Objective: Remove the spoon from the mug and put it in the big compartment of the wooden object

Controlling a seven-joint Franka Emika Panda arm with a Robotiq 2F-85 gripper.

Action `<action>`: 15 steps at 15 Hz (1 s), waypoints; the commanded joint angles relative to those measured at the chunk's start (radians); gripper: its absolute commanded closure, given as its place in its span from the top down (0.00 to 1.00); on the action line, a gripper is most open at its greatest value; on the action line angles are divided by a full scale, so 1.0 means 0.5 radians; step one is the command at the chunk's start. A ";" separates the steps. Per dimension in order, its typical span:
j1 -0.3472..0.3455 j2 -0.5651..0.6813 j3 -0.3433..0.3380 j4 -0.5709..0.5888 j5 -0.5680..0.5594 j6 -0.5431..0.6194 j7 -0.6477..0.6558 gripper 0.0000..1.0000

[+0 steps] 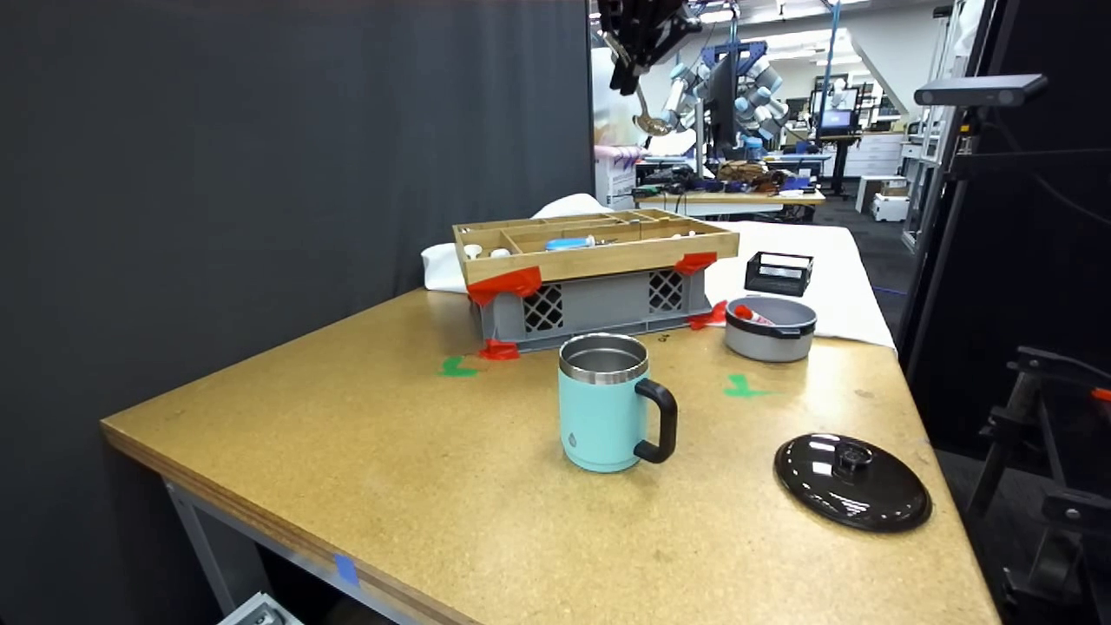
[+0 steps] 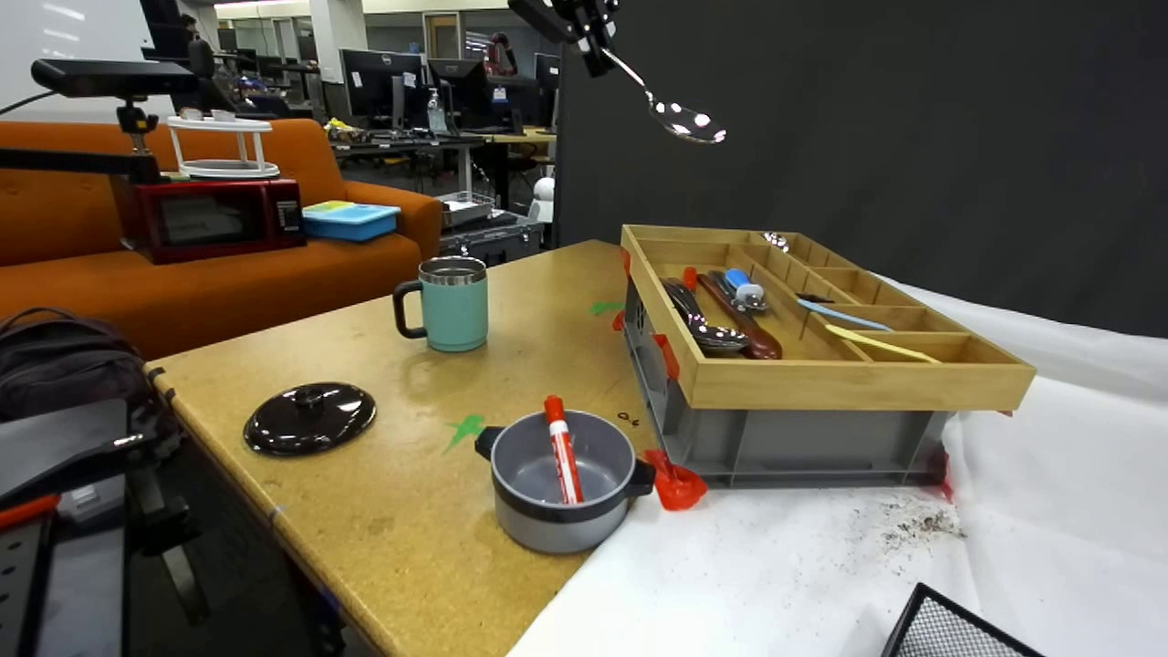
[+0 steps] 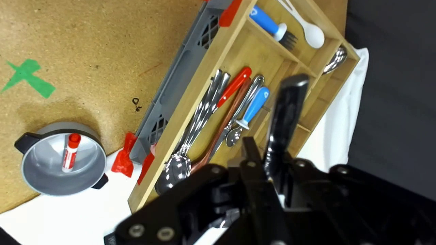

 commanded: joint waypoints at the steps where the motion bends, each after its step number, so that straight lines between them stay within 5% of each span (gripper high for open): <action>1: 0.009 0.118 -0.078 0.107 -0.028 -0.076 0.232 0.03; 15: 0.247 0.643 -0.453 0.220 -0.431 0.161 0.924 0.03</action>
